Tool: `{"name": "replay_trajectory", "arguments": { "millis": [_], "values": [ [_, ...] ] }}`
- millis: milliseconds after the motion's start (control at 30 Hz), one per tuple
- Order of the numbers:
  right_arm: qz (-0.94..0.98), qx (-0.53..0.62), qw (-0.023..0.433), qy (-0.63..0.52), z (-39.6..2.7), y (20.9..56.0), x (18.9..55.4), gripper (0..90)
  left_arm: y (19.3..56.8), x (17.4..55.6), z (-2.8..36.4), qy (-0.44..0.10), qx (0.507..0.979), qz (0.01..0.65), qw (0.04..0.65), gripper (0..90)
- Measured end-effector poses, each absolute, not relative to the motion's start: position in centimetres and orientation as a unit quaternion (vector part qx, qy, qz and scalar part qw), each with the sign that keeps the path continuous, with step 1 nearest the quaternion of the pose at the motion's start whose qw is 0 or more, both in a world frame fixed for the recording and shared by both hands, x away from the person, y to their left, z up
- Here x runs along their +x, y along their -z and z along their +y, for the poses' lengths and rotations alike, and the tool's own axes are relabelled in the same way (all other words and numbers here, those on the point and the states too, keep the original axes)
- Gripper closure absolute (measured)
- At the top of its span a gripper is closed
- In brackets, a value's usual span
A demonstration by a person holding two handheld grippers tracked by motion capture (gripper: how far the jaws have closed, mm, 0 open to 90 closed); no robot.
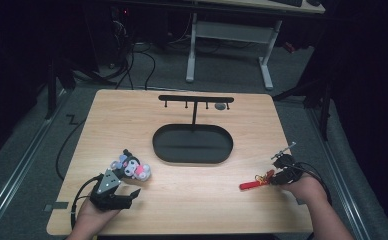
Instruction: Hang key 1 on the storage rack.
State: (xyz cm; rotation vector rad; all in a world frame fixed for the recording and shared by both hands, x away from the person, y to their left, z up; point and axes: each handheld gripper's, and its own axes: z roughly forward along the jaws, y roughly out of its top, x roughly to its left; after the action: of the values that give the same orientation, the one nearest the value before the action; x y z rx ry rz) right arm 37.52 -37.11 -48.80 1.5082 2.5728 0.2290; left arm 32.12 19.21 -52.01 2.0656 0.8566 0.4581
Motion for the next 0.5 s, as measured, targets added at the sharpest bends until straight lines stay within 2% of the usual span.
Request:
{"name": "replay_trajectory", "arguments": {
  "millis": [333, 500],
  "values": [
    [0.858, 0.506, 0.067, -0.064, -36.5, 48.6, 37.6, 64.4, 51.9, 32.0, 19.4, -0.184, 0.821, 0.341, 0.419, 17.3],
    [0.856, 0.509, 0.050, -0.078, -35.8, 47.1, 37.3, 64.3, 52.0, 32.1, 19.4, -0.183, 0.821, 0.344, 0.418, 17.3]
  ]
}}
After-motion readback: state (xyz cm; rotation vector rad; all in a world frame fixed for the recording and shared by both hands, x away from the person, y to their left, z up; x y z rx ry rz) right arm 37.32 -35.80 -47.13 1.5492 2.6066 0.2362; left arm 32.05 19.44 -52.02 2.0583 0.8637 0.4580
